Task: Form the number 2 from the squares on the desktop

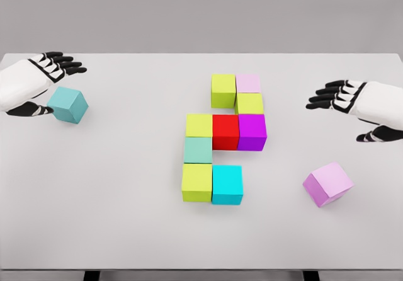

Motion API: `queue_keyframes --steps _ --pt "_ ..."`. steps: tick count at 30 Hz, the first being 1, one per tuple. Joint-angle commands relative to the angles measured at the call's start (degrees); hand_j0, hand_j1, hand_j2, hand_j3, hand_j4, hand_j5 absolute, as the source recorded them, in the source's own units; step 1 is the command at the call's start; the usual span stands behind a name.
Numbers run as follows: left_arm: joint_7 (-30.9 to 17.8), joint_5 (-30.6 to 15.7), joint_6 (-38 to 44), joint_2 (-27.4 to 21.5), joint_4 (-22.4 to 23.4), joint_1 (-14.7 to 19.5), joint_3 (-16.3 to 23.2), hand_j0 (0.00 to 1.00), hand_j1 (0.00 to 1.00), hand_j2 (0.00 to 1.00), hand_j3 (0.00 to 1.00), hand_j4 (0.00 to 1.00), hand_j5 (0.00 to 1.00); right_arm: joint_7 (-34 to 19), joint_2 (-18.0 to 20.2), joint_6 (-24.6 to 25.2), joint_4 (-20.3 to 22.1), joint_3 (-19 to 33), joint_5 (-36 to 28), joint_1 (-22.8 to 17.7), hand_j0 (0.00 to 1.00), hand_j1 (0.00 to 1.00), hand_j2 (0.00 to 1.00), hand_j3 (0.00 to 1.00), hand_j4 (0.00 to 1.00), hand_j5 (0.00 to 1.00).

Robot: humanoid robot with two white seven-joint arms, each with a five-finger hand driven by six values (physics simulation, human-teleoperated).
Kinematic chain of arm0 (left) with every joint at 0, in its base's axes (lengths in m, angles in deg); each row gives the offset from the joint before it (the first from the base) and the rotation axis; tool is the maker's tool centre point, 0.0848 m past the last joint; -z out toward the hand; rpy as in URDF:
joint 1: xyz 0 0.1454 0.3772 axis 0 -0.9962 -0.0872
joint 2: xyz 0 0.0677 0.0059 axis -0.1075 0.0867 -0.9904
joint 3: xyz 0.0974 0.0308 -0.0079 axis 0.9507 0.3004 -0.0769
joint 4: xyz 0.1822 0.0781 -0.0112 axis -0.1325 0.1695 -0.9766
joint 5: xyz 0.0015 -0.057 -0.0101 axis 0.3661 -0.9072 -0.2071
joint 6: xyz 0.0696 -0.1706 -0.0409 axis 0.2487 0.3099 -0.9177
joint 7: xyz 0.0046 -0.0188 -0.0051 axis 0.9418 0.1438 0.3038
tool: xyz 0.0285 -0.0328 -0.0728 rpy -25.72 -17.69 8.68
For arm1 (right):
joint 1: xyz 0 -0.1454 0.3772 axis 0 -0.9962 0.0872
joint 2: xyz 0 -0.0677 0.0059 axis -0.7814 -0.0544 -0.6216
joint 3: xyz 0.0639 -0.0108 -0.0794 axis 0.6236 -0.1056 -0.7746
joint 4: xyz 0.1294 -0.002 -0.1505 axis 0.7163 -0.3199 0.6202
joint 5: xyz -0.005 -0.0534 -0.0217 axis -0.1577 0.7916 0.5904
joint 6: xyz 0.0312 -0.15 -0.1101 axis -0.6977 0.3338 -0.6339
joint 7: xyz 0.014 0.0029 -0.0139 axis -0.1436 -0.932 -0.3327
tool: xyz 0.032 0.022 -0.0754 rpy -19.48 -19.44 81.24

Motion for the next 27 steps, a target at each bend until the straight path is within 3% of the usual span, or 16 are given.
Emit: queue_keyframes --steps 1,5,7,8,11,13,21,23,27 --pt "0.0 -0.1 0.0 -0.2 0.2 0.0 0.1 1.0 1.0 1.0 1.0 1.0 1.0 0.4 0.4 0.1 0.0 -0.6 0.1 0.0 1.0 1.0 1.0 1.0 1.0 1.0" --pt "0.0 -0.1 0.0 -0.2 0.5 0.1 0.1 1.0 1.0 1.0 1.0 1.0 1.0 0.6 0.5 0.1 -0.2 -2.0 -1.7 2.0 1.0 1.0 1.0 1.0 1.0 1.0" --pt "0.0 0.0 0.0 -0.2 0.7 0.3 0.6 1.0 1.0 1.0 1.0 1.0 1.0 0.1 0.4 0.1 -0.1 -3.3 -0.6 5.6 1.0 1.0 1.0 1.0 1.0 1.0" --pt "0.0 0.3 0.0 -0.2 1.2 0.8 1.5 1.0 1.0 1.0 1.0 1.0 1.0 0.0 0.9 0.1 0.0 -4.5 3.1 7.0 1.0 1.0 1.0 1.0 1.0 1.0" --pt "-0.1 2.0 0.0 -0.2 2.7 5.0 7.7 1.0 1.0 1.0 1.0 1.0 1.0 -0.9 1.4 0.1 0.0 -9.8 6.8 9.3 1.0 1.0 1.0 1.0 1.0 1.0" --pt "-0.1 2.5 0.0 -0.2 4.8 8.1 11.8 1.0 1.0 1.0 1.0 1.0 1.0 -4.5 1.3 0.1 0.1 -12.5 6.9 10.3 1.0 1.0 1.0 1.0 1.0 1.0" --pt "0.2 2.5 0.0 -0.9 8.3 17.1 22.9 1.0 1.0 1.0 1.0 1.0 1.0 -5.3 0.8 0.1 0.1 -25.7 7.4 17.4 1.0 1.0 1.0 1.0 1.0 1.0" --pt "0.3 0.5 0.0 -0.9 10.7 20.7 27.6 1.0 1.0 1.0 1.0 1.0 1.0 -5.3 0.9 0.1 0.1 -27.3 8.8 17.9 1.0 1.0 1.0 1.0 1.0 1.0" --pt "0.1 -4.6 0.0 -1.8 12.9 24.4 34.3 1.0 1.0 1.0 1.0 1.0 1.0 -5.3 1.1 0.1 0.1 -27.5 9.6 17.9 1.0 1.0 1.0 1.0 1.0 1.0"
